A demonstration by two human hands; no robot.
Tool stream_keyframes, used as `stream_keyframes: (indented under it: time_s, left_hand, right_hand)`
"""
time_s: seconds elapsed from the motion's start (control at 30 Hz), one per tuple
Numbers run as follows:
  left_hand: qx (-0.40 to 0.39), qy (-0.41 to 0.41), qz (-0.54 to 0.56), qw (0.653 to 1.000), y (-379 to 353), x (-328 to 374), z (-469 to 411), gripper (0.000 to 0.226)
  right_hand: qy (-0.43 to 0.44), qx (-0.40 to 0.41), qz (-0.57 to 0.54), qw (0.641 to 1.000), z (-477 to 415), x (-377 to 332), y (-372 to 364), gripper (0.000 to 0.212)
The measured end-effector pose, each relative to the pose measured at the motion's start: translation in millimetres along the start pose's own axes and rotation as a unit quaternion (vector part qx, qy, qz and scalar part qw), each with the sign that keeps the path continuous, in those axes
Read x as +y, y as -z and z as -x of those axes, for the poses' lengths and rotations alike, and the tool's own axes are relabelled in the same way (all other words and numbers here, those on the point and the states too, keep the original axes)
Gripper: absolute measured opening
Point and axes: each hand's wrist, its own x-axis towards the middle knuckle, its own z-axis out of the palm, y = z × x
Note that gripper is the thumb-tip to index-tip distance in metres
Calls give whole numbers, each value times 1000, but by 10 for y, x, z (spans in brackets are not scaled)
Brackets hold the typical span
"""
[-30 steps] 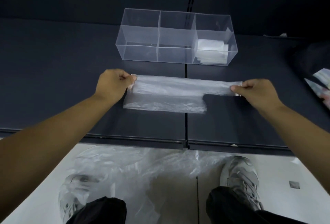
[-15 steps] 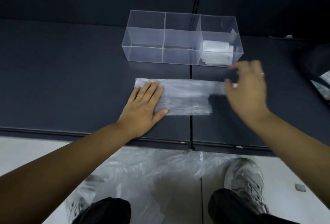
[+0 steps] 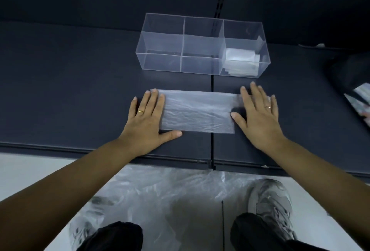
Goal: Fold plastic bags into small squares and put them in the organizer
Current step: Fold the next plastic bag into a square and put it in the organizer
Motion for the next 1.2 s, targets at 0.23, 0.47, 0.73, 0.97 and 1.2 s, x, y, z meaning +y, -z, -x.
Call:
stream_keyframes:
  time_s: [0.23,0.47,0.73,0.97,1.2]
  left_hand:
    - [-4,-185,62,981,-8,213,90,90]
    - [84,-151,108,979,5,286,109,68]
    - [219,-197,75,953,0,375,89,30]
    - [204,-163,101,960,84,462,264,22]
    - [125,-1,304,945,237,36,288,11]
  right_hand:
    - [128,3,-125,984,373,-156,115,21]
    - [96,-69,-202,972,207,-187,195,11]
    - [58,-39,-225,972,201,-130,474,39]
    - [179,-32,-56,982,431,-493,160,71]
    - [-41,-40,-425,903,92,-205,207,9]
